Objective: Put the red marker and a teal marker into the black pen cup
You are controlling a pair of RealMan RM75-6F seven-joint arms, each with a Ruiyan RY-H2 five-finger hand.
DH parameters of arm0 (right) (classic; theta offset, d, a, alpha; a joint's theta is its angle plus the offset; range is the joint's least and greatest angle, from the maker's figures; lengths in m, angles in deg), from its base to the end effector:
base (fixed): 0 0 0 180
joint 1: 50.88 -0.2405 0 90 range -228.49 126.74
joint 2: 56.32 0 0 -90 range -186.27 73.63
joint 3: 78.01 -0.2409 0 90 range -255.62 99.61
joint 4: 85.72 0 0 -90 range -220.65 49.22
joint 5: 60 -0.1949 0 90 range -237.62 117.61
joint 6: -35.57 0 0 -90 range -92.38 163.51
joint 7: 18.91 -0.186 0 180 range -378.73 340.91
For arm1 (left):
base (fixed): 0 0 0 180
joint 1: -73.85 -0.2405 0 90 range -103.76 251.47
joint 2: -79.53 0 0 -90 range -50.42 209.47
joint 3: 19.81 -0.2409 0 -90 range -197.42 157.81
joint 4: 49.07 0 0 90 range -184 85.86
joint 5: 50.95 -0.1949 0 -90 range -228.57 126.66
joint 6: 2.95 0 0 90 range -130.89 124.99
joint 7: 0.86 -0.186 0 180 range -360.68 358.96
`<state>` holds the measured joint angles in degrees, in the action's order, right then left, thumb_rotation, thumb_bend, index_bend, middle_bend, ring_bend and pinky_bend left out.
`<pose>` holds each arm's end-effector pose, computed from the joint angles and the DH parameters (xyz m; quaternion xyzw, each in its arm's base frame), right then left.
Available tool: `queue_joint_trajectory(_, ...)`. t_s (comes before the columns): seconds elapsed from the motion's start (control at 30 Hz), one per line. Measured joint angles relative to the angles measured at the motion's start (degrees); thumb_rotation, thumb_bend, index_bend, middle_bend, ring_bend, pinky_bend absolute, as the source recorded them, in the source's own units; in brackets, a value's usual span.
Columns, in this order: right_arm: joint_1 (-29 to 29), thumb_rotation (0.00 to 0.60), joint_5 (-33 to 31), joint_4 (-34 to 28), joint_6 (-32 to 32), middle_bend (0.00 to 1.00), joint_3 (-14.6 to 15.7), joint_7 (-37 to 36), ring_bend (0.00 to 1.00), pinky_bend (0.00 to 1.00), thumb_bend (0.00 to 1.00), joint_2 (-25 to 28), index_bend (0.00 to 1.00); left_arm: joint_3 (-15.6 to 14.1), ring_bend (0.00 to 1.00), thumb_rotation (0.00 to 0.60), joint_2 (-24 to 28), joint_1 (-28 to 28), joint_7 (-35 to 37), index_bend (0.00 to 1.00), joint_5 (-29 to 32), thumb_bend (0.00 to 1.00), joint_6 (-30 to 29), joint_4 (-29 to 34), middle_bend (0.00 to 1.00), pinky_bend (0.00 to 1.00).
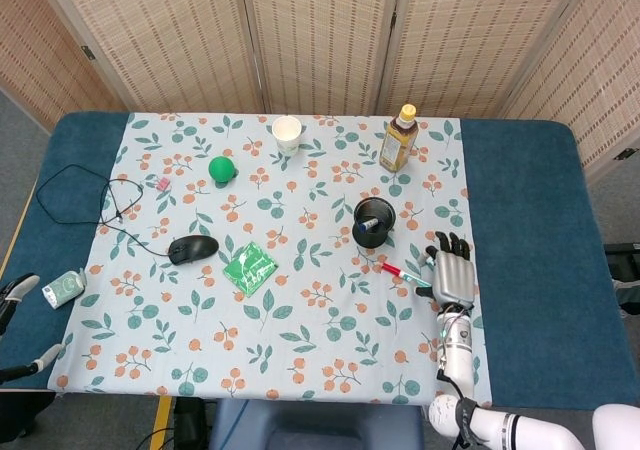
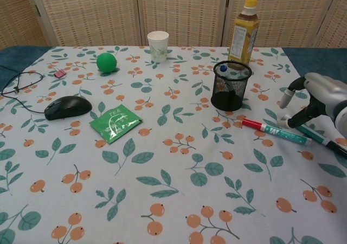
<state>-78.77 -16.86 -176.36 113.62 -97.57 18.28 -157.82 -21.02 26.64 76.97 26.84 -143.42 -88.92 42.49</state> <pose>-0.1981 -0.3265 -0.0095 0.5174 -0.5411 0.3235 0.5787 -0.2986 0.1975 0.2089 -0.5679 -0.4764 -0.4495 0.4985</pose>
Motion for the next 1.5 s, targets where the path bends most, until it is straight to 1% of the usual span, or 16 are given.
queue_joint_trajectory(0.27, -2.59, 0.6, -4.34, 4.37, -3.58, 0.1, -2.25, -0.22, 0.0, 0.0, 0.21, -2.06, 0.46, 0.02, 0.04, 0.6, -0.02, 0.08, 0.2, 0.0, 0.52, 0.27, -0.05, -0.16, 0.08, 0.22)
queue_joint_trajectory(0.43, -4.21, 0.6, -5.88, 5.91, -5.39, 0.1, -3.1, -0.42, 0.0, 0.0, 0.21, -3.17, 0.47, -0.08, 0.04, 0.6, 0.02, 0.21, 0.81, 0.0, 0.47, 0.27, 0.02, -0.62, 0.08, 0.22)
queue_joint_trajectory(1.17, -9.06, 0.6, -9.8, 13.05, -7.32, 0.12, -3.83, 1.55, 0.0, 0.0, 0.24, -7.51, 0.54, -0.36, 0.04, 0.6, 0.49, -0.71, 4.06, 0.0, -0.3, 0.27, -2.96, -1.93, 0.08, 0.22)
queue_joint_trajectory(1.5, -9.98, 0.6, -10.84, 14.5, -7.44, 0.14, -3.66, 2.49, 0.0, 0.0, 0.26, -8.25, 0.6, -0.41, 0.04, 0.6, 0.4, -0.65, 4.62, 0.0, -0.49, 0.27, -3.19, -2.37, 0.08, 0.22)
